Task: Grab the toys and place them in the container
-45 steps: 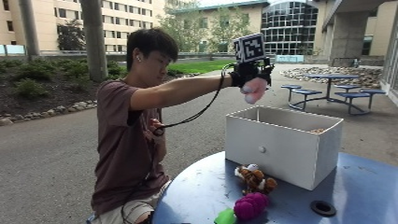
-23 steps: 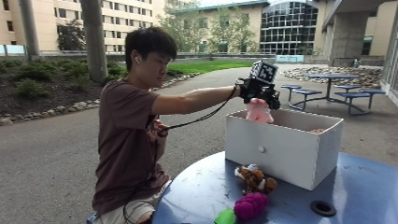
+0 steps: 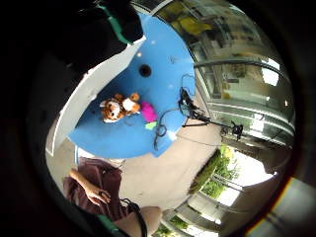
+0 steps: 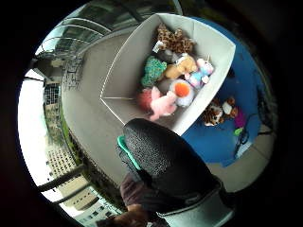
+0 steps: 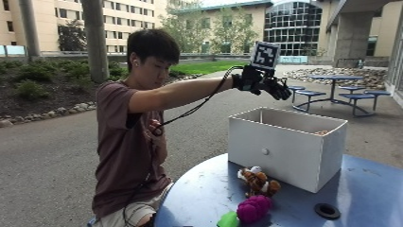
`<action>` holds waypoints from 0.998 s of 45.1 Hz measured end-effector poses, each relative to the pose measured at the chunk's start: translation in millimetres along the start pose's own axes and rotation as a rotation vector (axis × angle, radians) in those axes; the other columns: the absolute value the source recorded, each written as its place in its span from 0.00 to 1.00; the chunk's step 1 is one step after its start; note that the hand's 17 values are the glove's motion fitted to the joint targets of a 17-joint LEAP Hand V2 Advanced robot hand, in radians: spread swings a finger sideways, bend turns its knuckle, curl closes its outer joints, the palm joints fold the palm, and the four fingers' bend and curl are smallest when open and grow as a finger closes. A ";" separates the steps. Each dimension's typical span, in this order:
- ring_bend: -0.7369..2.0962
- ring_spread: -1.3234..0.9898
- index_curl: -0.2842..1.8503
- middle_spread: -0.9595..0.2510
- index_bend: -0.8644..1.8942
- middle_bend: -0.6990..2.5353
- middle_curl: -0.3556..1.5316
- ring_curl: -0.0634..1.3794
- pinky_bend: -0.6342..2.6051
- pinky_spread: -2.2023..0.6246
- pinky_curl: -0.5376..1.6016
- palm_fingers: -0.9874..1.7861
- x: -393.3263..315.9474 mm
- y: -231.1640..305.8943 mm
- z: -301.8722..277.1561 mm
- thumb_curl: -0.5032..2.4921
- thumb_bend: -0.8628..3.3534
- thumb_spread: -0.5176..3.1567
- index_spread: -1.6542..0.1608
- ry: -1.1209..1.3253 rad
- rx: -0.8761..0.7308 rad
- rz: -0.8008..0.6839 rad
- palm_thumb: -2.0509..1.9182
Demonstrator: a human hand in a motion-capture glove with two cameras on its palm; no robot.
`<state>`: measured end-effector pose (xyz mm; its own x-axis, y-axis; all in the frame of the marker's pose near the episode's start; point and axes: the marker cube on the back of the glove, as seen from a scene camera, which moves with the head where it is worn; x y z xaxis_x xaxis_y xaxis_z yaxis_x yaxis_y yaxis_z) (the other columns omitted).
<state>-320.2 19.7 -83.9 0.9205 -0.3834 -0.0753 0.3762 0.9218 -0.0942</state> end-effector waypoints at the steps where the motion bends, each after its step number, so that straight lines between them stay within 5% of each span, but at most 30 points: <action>1: 0.51 0.56 0.29 0.83 0.33 0.30 0.41 0.30 0.51 0.78 0.45 0.30 13.7 1.9 1.5 0.30 0.18 0.43 0.82 -0.004 -0.006 0.037 0.48; 20: 0.49 0.57 0.24 0.81 0.34 0.29 0.41 0.28 0.49 0.79 0.43 0.31 220.3 22.3 83.6 0.26 0.20 0.47 0.82 -0.094 0.016 0.357 0.51; 45: 0.60 0.51 0.21 0.77 0.34 0.34 0.44 0.32 0.49 0.76 0.42 0.42 227.3 -15.9 305.2 0.28 0.22 0.52 0.82 -0.175 -0.111 0.363 0.56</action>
<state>-84.7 -64.3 203.4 0.9989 -0.0100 0.0455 0.0189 0.9796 -0.2002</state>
